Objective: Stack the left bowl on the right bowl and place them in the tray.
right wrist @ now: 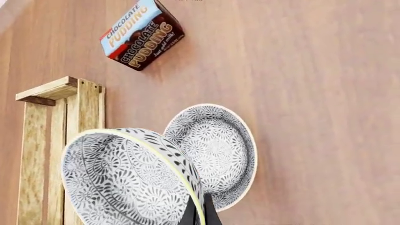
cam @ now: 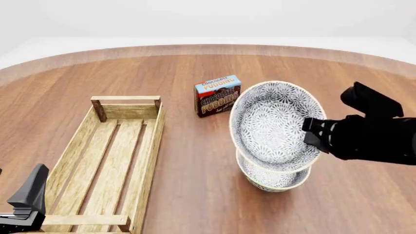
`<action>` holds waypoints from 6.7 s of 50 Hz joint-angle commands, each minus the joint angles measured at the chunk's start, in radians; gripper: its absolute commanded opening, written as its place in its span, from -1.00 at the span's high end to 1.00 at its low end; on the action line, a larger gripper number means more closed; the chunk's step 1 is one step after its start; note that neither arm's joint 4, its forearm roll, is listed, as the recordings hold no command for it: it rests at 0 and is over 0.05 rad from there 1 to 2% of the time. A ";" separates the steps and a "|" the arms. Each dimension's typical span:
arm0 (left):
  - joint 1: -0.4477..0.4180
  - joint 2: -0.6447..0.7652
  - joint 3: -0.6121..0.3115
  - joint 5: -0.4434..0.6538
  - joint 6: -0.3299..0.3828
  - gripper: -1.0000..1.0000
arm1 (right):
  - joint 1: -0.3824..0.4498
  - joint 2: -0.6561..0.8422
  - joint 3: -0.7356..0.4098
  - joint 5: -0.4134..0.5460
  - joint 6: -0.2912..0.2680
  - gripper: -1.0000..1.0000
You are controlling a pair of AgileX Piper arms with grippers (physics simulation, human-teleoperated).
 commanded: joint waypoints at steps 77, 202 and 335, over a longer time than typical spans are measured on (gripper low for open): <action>0.000 0.000 0.000 0.000 0.000 -1.00 | -0.071 0.139 0.079 -0.176 0.017 1.00; 0.000 0.000 0.000 0.000 0.000 -1.00 | -0.052 -0.014 0.059 -0.107 -0.087 -1.00; 0.000 0.000 0.000 0.000 0.000 -1.00 | -0.034 0.094 0.168 -0.342 -0.130 1.00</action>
